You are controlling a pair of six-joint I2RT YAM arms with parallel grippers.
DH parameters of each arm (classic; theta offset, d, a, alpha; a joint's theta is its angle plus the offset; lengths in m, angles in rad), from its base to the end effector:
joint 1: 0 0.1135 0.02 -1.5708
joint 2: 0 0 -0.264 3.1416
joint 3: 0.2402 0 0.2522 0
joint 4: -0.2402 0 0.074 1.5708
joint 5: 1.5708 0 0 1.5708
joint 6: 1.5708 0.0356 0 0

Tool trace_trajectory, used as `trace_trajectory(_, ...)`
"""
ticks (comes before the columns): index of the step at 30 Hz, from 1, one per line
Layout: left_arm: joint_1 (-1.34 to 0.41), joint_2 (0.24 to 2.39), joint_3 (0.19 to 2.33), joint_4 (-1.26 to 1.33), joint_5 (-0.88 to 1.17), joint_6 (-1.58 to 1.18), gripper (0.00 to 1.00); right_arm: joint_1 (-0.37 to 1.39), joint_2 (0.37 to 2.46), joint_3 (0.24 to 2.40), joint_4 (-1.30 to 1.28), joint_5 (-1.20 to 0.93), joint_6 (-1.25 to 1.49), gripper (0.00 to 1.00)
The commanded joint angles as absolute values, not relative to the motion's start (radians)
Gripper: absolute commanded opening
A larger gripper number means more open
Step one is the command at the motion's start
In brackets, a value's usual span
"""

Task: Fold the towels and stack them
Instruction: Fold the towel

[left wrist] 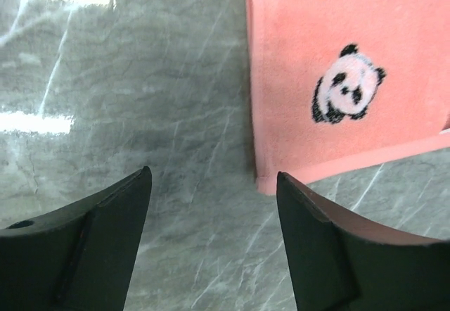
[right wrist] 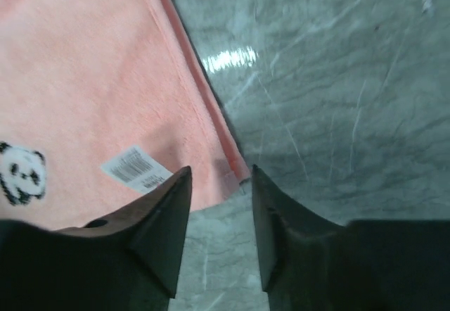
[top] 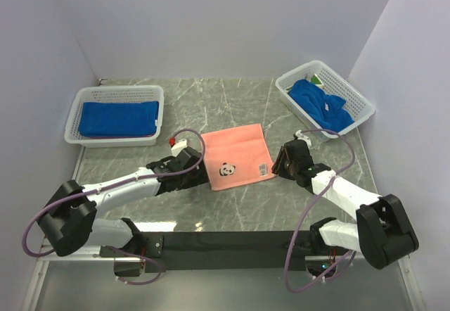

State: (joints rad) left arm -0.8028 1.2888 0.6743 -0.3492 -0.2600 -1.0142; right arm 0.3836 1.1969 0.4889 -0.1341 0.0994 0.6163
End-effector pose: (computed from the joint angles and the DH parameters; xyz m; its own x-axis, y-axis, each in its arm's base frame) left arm 0.1755 -0.1685 0.1858 -0.8051 -0.3475 -0.4807 -0.1710 0.9120 -0.3728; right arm 0.2068 0.0796 0.1639 -0.7444 0.3198 -0.5862 0.1460 0.9346 0.3245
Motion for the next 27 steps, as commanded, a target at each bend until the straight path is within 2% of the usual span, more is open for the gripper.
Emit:
trace_trajectory(1, -0.805, 1.278, 0.752, -0.307, -0.314, -0.986, 0.77, 0.382, 1.144, 0.529, -0.077, 0.144, 0.618, 0.53)
trace_trajectory(4, -0.770, 1.319, 0.813, -0.270, -0.322, -0.950, 0.74, 0.383, 1.158, 0.575, 0.018, 0.063, 0.606, 0.65)
trace_trajectory(7, -0.691, 1.391, 0.865, -0.163, -0.250, -0.924, 0.67, 0.380, 1.236, 0.630, 0.193, -0.039, 0.595, 0.70)
trace_trajectory(13, -0.558, 1.613, 1.021, 0.023, -0.083, -0.874, 0.44, 0.370, 1.546, 0.822, 0.463, -0.228, 0.649, 0.70)
trace_trajectory(14, -0.546, 1.644, 1.072, 0.028, -0.074, -0.865, 0.36, 0.371, 1.589, 0.871, 0.512, -0.267, 0.658, 0.70)
trace_trajectory(16, -0.531, 1.729, 1.109, 0.041, -0.052, -0.848, 0.28, 0.371, 1.710, 0.920, 0.549, -0.308, 0.678, 0.68)
trace_trajectory(17, -0.513, 1.752, 1.124, 0.046, -0.042, -0.845, 0.21, 0.370, 1.747, 0.961, 0.581, -0.324, 0.683, 0.68)
trace_trajectory(19, -0.493, 1.816, 1.153, 0.067, -0.017, -0.844, 0.17, 0.365, 1.850, 0.992, 0.616, -0.362, 0.709, 0.67)
trace_trajectory(20, -0.471, 1.833, 1.158, 0.078, -0.008, -0.847, 0.10, 0.354, 1.880, 1.015, 0.635, -0.373, 0.718, 0.67)
trace_trajectory(27, -0.426, 1.936, 1.118, 0.158, 0.048, -0.879, 0.04, 0.281, 2.066, 1.012, 0.729, -0.396, 0.824, 0.65)
